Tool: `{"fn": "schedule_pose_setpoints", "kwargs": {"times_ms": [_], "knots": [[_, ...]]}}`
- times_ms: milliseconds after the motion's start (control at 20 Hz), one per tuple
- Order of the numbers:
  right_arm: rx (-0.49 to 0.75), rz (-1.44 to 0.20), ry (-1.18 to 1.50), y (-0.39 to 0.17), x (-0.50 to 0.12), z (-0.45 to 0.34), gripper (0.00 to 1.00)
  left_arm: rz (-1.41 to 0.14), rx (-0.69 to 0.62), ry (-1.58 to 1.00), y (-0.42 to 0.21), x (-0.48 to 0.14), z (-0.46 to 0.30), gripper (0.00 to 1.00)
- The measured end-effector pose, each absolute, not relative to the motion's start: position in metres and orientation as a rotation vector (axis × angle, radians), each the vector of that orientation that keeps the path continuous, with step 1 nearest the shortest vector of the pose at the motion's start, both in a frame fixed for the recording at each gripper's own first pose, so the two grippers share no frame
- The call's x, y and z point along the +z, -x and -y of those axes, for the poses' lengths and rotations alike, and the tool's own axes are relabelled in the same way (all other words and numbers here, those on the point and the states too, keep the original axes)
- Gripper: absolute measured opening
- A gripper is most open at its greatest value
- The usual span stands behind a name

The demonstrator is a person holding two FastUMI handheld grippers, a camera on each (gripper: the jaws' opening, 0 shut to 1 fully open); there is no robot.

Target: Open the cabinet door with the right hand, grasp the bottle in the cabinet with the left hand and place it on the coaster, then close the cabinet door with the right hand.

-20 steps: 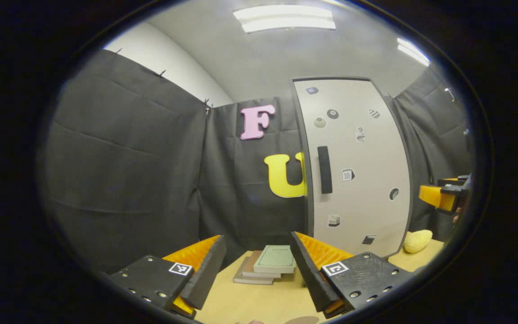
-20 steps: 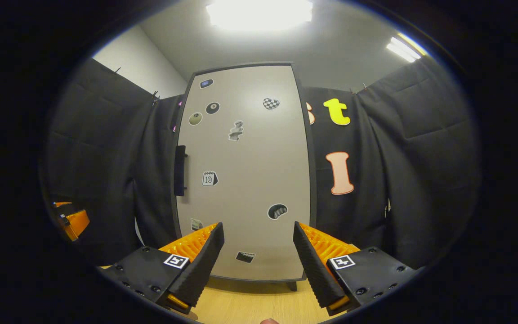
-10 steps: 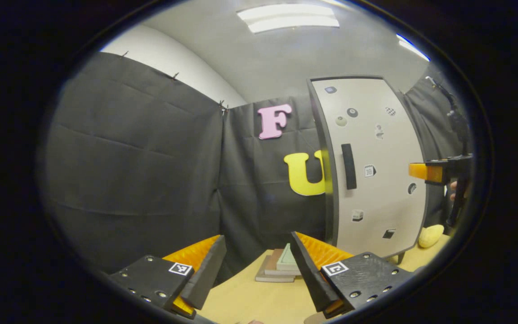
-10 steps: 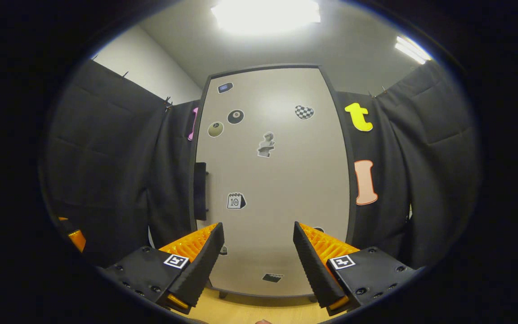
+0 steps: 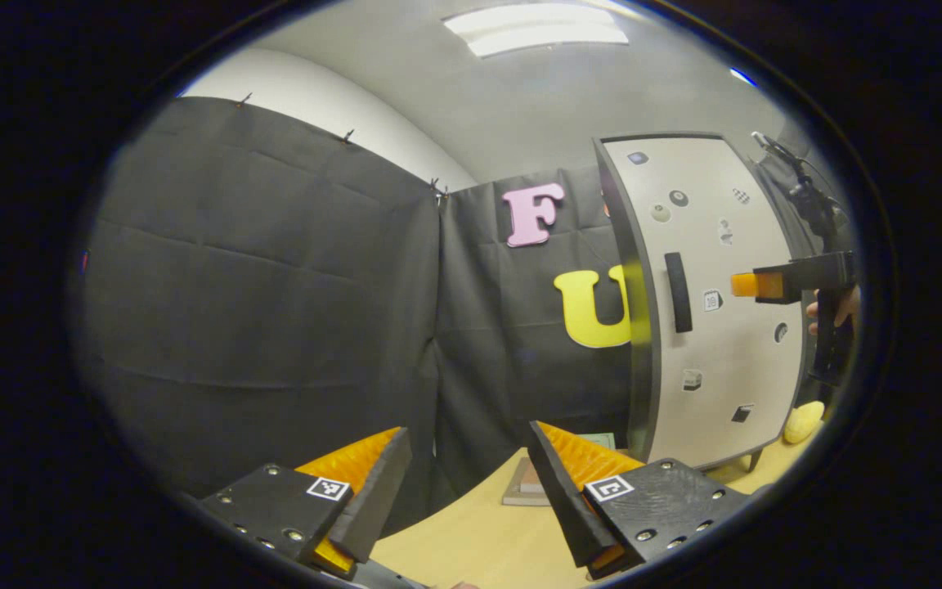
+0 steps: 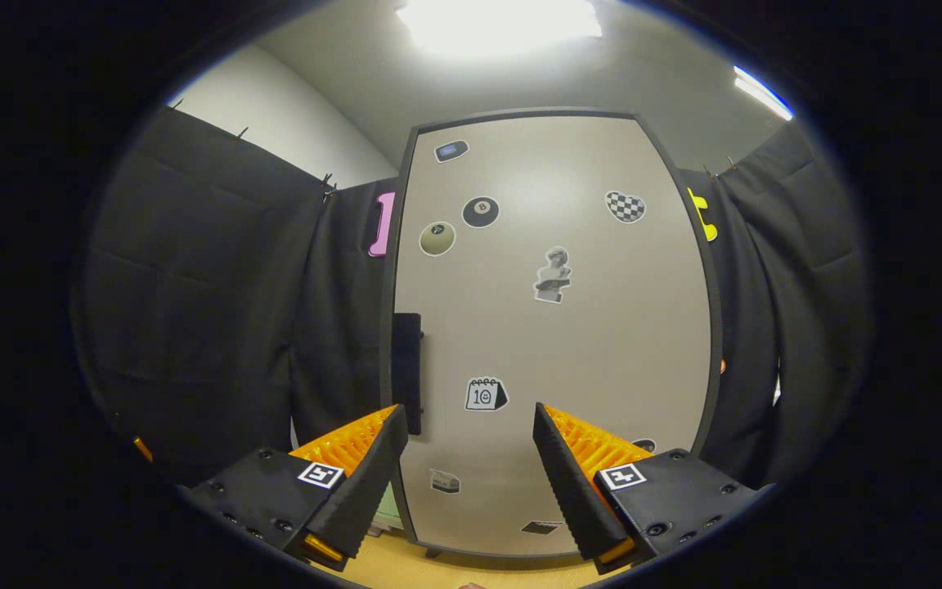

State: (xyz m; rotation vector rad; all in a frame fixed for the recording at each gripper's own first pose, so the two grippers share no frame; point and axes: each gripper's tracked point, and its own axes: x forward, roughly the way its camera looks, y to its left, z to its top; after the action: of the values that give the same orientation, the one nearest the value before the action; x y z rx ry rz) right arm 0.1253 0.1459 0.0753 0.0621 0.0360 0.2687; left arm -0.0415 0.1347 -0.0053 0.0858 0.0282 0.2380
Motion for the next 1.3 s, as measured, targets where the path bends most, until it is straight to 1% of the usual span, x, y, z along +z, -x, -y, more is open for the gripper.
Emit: {"fn": "schedule_pose_setpoints", "kwargs": {"times_ms": [250, 450, 500, 550, 650, 700, 750, 800, 1050, 1150, 1200, 1250, 1300], "knots": [[0.315, -0.048, -0.063, -0.142, 0.082, -0.180, 0.97, -0.041, 0.282, -0.087, 0.050, -0.011, -0.157, 0.89], [0.326, -0.062, -0.044, -0.156, 0.084, -0.201, 0.97, -0.056, 0.322, -0.089, 0.055, -0.017, -0.176, 0.89], [0.320, -0.070, -0.042, -0.160, 0.082, -0.204, 0.97, -0.061, 0.335, -0.092, 0.058, -0.019, -0.182, 0.89], [0.314, -0.079, -0.037, -0.165, 0.080, -0.206, 0.97, -0.064, 0.346, -0.092, 0.061, -0.019, -0.189, 0.86], [0.297, -0.094, -0.028, -0.174, 0.077, -0.210, 0.98, -0.069, 0.365, -0.091, 0.065, -0.021, -0.199, 0.89], [0.289, -0.103, -0.026, -0.180, 0.074, -0.211, 0.98, -0.072, 0.373, -0.092, 0.068, -0.022, -0.202, 0.87], [0.278, -0.116, -0.027, -0.185, 0.072, -0.212, 0.98, -0.076, 0.380, -0.095, 0.069, -0.022, -0.208, 0.89], [0.267, -0.129, -0.029, -0.189, 0.070, -0.213, 0.98, -0.077, 0.387, -0.098, 0.069, -0.022, -0.212, 0.87], [0.240, -0.165, -0.026, -0.210, 0.064, -0.223, 0.97, -0.080, 0.401, -0.120, 0.073, -0.023, -0.225, 0.87], [0.232, -0.186, -0.024, -0.216, 0.060, -0.227, 0.93, -0.084, 0.400, -0.129, 0.075, -0.024, -0.229, 0.87], [0.222, -0.194, -0.022, -0.218, 0.059, -0.228, 0.81, -0.082, 0.400, -0.131, 0.076, -0.023, -0.230, 0.87], [0.217, -0.197, -0.024, -0.219, 0.058, -0.230, 0.76, -0.080, 0.400, -0.130, 0.077, -0.025, -0.231, 0.89], [0.217, -0.206, -0.025, -0.221, 0.057, -0.232, 0.64, -0.082, 0.399, -0.129, 0.076, -0.026, -0.233, 0.89]]}}
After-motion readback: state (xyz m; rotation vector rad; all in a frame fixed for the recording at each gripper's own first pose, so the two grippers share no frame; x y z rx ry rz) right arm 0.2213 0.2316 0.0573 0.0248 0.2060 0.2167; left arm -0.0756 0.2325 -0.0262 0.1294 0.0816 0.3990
